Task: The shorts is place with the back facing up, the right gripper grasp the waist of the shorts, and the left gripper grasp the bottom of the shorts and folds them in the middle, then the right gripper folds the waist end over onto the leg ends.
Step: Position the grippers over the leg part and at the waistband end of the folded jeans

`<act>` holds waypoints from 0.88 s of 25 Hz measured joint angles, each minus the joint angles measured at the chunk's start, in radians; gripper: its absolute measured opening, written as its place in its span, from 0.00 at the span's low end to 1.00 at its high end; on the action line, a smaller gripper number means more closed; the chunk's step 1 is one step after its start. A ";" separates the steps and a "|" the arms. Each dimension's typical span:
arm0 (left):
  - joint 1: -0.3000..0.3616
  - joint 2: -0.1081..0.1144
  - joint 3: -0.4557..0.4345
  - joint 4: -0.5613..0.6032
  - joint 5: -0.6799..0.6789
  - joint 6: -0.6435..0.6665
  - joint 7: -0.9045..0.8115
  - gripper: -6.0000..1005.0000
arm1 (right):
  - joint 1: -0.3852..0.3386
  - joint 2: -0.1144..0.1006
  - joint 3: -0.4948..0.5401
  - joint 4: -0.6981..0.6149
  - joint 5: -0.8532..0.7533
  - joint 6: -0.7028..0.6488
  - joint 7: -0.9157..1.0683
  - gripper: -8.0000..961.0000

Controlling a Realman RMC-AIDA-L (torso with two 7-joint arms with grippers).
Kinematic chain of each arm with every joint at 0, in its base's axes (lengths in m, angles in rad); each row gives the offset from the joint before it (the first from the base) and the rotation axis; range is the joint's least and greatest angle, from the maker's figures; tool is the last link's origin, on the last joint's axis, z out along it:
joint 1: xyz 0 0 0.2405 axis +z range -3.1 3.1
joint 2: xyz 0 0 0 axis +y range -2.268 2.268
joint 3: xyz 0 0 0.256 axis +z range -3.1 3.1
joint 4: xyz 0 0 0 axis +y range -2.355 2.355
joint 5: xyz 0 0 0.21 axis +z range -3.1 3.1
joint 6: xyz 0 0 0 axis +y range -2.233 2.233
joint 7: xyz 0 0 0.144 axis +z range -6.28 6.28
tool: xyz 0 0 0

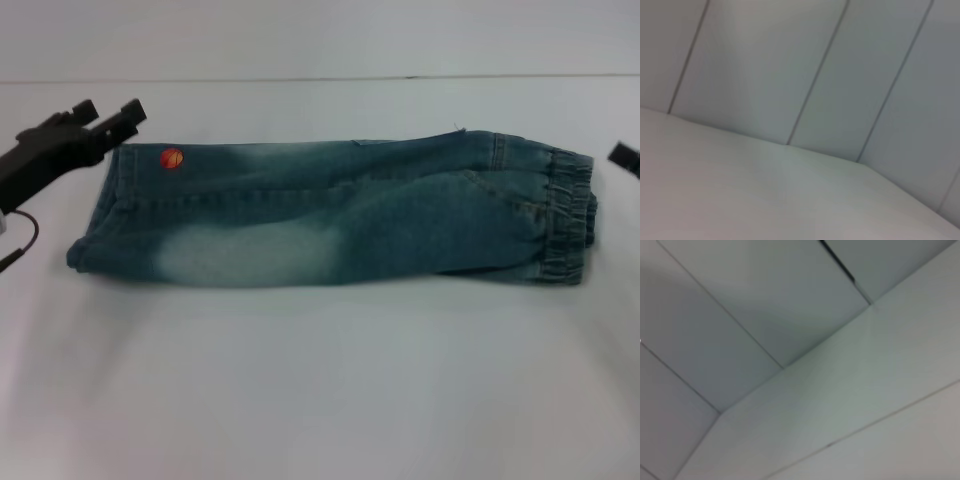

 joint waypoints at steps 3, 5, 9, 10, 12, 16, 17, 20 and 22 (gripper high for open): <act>0.020 -0.003 -0.001 -0.006 -0.003 0.044 0.019 0.78 | -0.037 0.006 -0.009 -0.020 -0.023 -0.007 0.007 0.98; 0.027 -0.004 -0.001 -0.010 -0.003 0.050 0.019 0.80 | -0.051 0.009 -0.008 -0.019 -0.025 -0.001 0.007 0.98; 0.033 -0.005 0.000 -0.024 -0.004 0.059 0.019 0.80 | -0.053 0.011 -0.018 -0.012 -0.028 0.030 0.007 0.98; 0.033 -0.005 0.000 -0.027 -0.004 0.060 0.019 0.80 | -0.049 0.013 -0.023 -0.011 -0.030 0.039 0.008 0.98; 0.032 -0.004 0.001 -0.035 -0.004 0.061 0.020 0.80 | -0.041 0.016 -0.036 -0.010 -0.031 0.059 0.009 0.98; 0.027 -0.004 0.012 -0.050 -0.004 0.062 0.027 0.80 | -0.018 0.018 -0.076 0.007 -0.031 0.105 0.015 0.98; 0.027 -0.004 0.014 -0.053 -0.004 0.061 0.030 0.80 | -0.010 0.016 -0.087 0.017 -0.031 0.116 0.019 0.97; 0.026 -0.004 0.015 -0.057 -0.005 0.058 0.035 0.80 | 0.010 0.009 -0.110 0.037 -0.033 0.137 0.028 0.95; 0.025 -0.004 0.016 -0.058 -0.003 0.057 0.035 0.80 | 0.019 0.007 -0.119 0.041 -0.040 0.152 0.038 0.94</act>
